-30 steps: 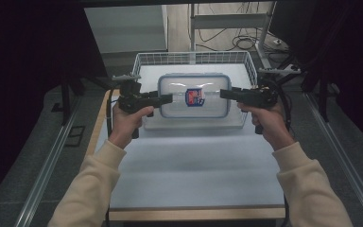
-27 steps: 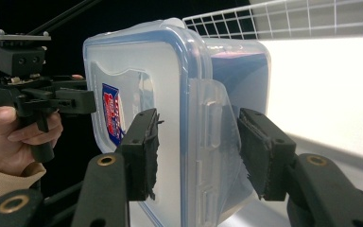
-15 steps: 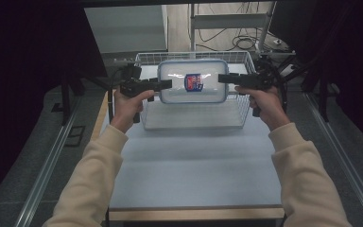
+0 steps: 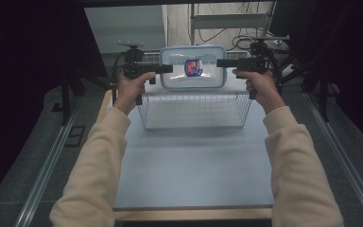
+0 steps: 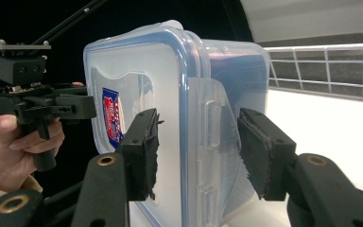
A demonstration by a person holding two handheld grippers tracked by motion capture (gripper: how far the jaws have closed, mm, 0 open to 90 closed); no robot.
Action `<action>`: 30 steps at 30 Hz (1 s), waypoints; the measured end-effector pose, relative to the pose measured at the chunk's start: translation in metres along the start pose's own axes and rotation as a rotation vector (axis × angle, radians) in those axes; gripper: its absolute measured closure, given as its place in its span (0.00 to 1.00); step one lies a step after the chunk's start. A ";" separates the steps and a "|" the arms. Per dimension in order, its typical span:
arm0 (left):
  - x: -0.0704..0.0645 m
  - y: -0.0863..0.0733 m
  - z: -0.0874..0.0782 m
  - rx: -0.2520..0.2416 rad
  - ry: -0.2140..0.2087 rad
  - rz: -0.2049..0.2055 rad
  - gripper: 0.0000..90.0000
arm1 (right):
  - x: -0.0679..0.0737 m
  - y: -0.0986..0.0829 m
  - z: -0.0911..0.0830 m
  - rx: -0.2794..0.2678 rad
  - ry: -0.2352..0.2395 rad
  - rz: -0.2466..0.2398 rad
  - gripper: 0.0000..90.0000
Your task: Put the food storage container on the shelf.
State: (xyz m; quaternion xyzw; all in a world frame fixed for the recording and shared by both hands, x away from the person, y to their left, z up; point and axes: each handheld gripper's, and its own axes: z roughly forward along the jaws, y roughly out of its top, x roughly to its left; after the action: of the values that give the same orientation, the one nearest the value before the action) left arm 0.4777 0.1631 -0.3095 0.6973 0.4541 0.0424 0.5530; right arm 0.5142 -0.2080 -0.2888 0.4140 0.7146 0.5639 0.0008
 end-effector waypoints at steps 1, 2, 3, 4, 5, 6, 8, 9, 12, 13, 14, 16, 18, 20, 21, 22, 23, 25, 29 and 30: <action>0.002 0.000 0.001 0.003 -0.003 -0.002 0.48 | 0.000 0.000 0.000 0.000 0.000 0.000 0.55; 0.006 0.001 0.004 0.013 -0.006 -0.011 0.48 | -0.001 0.001 0.001 0.004 -0.003 0.005 0.55; 0.008 0.001 0.005 0.012 -0.007 -0.018 0.48 | -0.003 0.002 0.003 0.008 -0.008 0.007 0.55; 0.010 0.002 0.006 0.005 -0.009 -0.026 0.48 | -0.005 0.003 0.005 0.011 -0.007 0.013 0.55; 0.010 0.003 0.007 0.005 -0.006 -0.028 0.48 | -0.007 0.003 0.006 0.012 -0.007 0.023 0.55; 0.011 0.005 0.008 0.008 -0.003 -0.029 0.48 | -0.009 0.004 0.008 0.015 -0.003 0.031 0.55; 0.011 0.008 0.009 0.016 -0.004 -0.043 0.48 | -0.013 0.005 0.009 0.022 0.002 0.048 0.55; 0.012 0.009 0.010 0.021 0.000 -0.049 0.48 | -0.015 0.005 0.010 0.023 0.004 0.055 0.55; 0.012 0.011 0.013 0.022 0.006 -0.070 0.47 | -0.018 0.008 0.012 0.019 -0.001 0.082 0.54; 0.014 0.012 0.014 0.020 0.002 -0.081 0.47 | -0.020 0.009 0.012 0.022 -0.005 0.088 0.54; 0.016 0.012 0.016 0.014 -0.001 -0.095 0.47 | -0.020 0.010 0.013 0.022 -0.009 0.098 0.54; 0.019 0.013 0.018 0.001 -0.011 -0.125 0.47 | -0.021 0.011 0.015 0.024 -0.024 0.113 0.54; 0.023 0.014 0.021 -0.005 -0.017 -0.150 0.46 | -0.022 0.012 0.017 0.024 -0.035 0.132 0.54; 0.025 0.015 0.024 -0.003 -0.016 -0.161 0.45 | -0.024 0.013 0.019 0.022 -0.046 0.155 0.53; 0.026 0.016 0.025 -0.001 -0.014 -0.164 0.44 | -0.025 0.014 0.020 0.022 -0.052 0.170 0.53; 0.027 0.016 0.026 0.002 -0.015 -0.173 0.43 | -0.025 0.014 0.022 0.019 -0.060 0.182 0.53; 0.029 0.017 0.027 0.003 -0.019 -0.187 0.43 | -0.026 0.015 0.023 0.019 -0.070 0.193 0.53; 0.032 0.017 0.029 0.002 -0.026 -0.203 0.43 | -0.026 0.017 0.025 0.017 -0.084 0.223 0.53; 0.037 0.017 0.032 -0.003 -0.035 -0.242 0.42 | -0.028 0.018 0.028 0.010 -0.107 0.270 0.53; 0.038 0.016 0.033 -0.001 -0.036 -0.251 0.41 | -0.029 0.018 0.029 0.008 -0.113 0.284 0.52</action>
State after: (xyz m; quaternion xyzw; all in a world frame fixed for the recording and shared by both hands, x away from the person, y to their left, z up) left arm 0.5282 0.1648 -0.3258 0.6353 0.5279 -0.0396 0.5623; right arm 0.5575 -0.2014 -0.2989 0.5420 0.6500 0.5312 -0.0408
